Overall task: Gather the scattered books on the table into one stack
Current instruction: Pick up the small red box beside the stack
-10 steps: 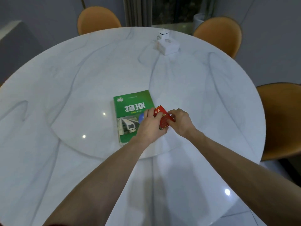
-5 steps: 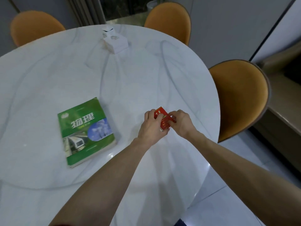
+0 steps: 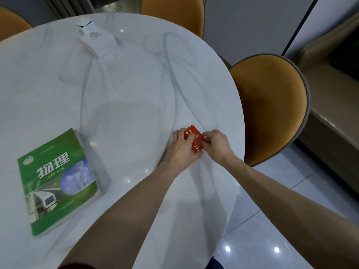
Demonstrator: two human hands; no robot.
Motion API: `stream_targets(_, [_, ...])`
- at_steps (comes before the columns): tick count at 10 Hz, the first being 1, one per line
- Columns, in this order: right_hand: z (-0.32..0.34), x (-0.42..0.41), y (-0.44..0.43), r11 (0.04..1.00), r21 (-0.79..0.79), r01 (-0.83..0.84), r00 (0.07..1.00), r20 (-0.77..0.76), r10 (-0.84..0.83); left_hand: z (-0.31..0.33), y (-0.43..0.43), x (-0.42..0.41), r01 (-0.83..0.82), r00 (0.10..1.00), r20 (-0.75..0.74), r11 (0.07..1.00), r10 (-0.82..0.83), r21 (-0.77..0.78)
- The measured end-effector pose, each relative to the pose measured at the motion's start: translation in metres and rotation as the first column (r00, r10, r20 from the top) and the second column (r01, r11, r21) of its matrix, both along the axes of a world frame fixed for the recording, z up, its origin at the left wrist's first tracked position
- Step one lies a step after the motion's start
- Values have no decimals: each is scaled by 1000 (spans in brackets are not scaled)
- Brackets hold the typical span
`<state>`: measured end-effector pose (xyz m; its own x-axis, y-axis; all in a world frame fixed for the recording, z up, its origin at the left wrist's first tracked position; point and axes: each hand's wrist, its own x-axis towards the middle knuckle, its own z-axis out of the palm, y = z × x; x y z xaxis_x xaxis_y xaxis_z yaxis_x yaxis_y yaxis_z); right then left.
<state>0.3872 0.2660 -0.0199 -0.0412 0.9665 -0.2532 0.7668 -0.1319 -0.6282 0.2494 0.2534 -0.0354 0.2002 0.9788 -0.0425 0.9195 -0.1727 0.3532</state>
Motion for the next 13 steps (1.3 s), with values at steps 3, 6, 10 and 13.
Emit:
stream_targets(3, [-22, 14, 20, 999, -22, 25, 999, -40, -26, -23, 25, 14, 2, 1000, -24, 1000, -3, -27])
stream_targets(6, [-32, 19, 29, 998, -30, 48, 997, -58, -50, -35, 36, 24, 5, 1000, 10, 998, -4, -65])
stream_targets(10, [-32, 19, 31, 998, -46, 47, 998, -50, -49, -35, 37, 24, 9, 1000, -3, 997, -9, -80])
stream_targets(13, [-29, 19, 32, 996, -59, 64, 998, 15, -63, -20, 31, 19, 14, 1000, -20, 1000, -15, -17])
